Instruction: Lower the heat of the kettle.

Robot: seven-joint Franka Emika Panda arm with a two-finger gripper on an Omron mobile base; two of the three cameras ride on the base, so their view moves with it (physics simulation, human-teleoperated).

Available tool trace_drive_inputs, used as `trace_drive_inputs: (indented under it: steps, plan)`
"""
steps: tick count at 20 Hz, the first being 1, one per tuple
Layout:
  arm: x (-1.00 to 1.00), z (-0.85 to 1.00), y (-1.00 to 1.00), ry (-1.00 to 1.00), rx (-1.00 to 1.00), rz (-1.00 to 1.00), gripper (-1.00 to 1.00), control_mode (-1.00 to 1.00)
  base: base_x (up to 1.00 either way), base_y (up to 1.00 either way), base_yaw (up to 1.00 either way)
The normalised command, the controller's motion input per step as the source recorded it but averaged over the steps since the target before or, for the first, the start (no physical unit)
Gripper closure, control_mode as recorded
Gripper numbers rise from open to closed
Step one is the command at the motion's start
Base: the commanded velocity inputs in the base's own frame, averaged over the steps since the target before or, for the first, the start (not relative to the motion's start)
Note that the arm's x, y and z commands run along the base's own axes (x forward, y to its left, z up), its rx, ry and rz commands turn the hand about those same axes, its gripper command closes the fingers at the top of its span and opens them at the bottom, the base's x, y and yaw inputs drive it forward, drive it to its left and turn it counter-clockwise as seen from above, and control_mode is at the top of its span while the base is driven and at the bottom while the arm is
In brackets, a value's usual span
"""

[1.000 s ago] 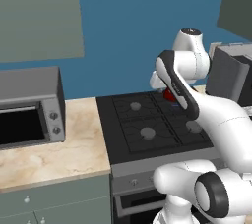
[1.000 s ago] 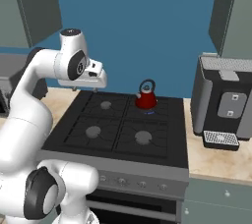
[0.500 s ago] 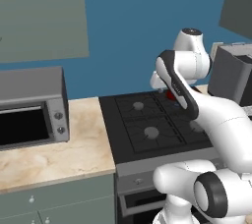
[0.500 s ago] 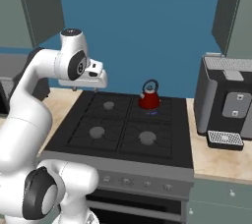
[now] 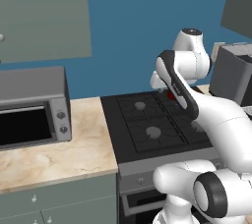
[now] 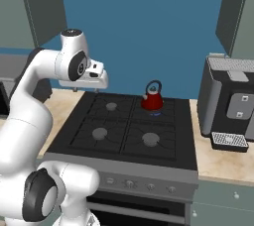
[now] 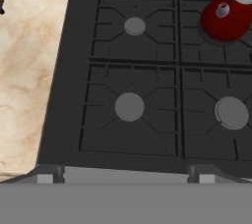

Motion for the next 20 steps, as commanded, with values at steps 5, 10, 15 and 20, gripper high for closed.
trace_drive_inputs:
  steps: [5,10,15,20]
  plan:
    - [0.00,0.00,0.00,0.00,0.00,0.00,-1.00,1.00,0.19,0.23,0.00]
    - [0.00,0.00,0.00,0.00,0.00,0.00,-1.00,1.00,0.26,0.19,0.00]
    - [0.00,0.00,0.00,0.00,0.00,0.00,-1.00,1.00,0.08,0.02,0.00]
    - [0.00,-0.02,0.00,0.00,0.00,0.00,-1.00,-1.00,0.00,0.00,0.00]
